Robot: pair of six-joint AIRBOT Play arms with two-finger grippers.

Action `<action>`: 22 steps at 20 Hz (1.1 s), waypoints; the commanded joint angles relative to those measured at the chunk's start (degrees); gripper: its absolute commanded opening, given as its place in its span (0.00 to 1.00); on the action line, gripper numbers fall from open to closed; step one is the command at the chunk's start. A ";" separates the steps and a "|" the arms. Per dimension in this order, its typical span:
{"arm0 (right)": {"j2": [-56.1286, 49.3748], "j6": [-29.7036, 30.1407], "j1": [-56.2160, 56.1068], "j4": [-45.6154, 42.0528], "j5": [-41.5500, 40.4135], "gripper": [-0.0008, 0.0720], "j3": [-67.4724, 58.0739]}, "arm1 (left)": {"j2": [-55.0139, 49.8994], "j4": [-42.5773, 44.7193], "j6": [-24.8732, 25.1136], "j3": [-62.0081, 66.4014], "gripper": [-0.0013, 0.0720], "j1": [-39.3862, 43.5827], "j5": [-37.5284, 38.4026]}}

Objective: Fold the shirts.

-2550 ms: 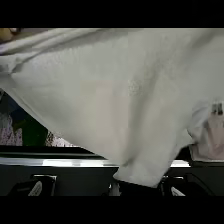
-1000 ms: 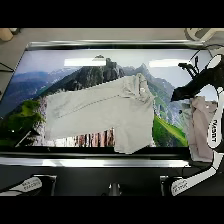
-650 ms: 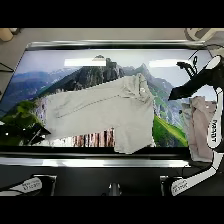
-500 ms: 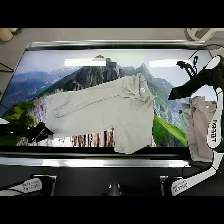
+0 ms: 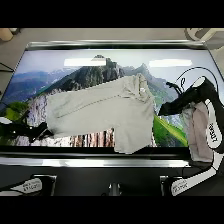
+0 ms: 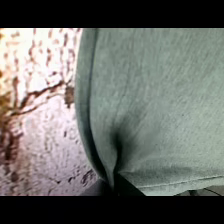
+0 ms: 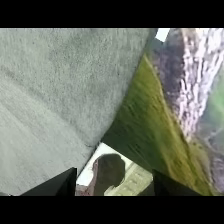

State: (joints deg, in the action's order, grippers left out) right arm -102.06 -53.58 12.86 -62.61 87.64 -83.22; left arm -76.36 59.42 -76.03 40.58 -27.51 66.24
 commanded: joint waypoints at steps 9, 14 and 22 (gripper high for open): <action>0.11 -2.29 -9.86 3.96 -12.28 0.04 9.60 | 6.03 -1.29 1.29 1.99 0.06 -0.02 2.40; 13.33 1.38 -9.79 -0.52 -13.55 0.04 -6.21 | 16.15 -15.08 1.07 20.83 0.06 0.00 -1.40; 52.09 2.64 -9.81 -20.39 -38.10 0.04 -38.07 | 32.83 -17.22 0.70 74.62 0.06 0.09 -18.71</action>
State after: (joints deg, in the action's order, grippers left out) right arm -62.39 -51.07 3.14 -76.82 57.93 -115.61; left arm -48.64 40.73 -74.91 100.31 -27.46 52.53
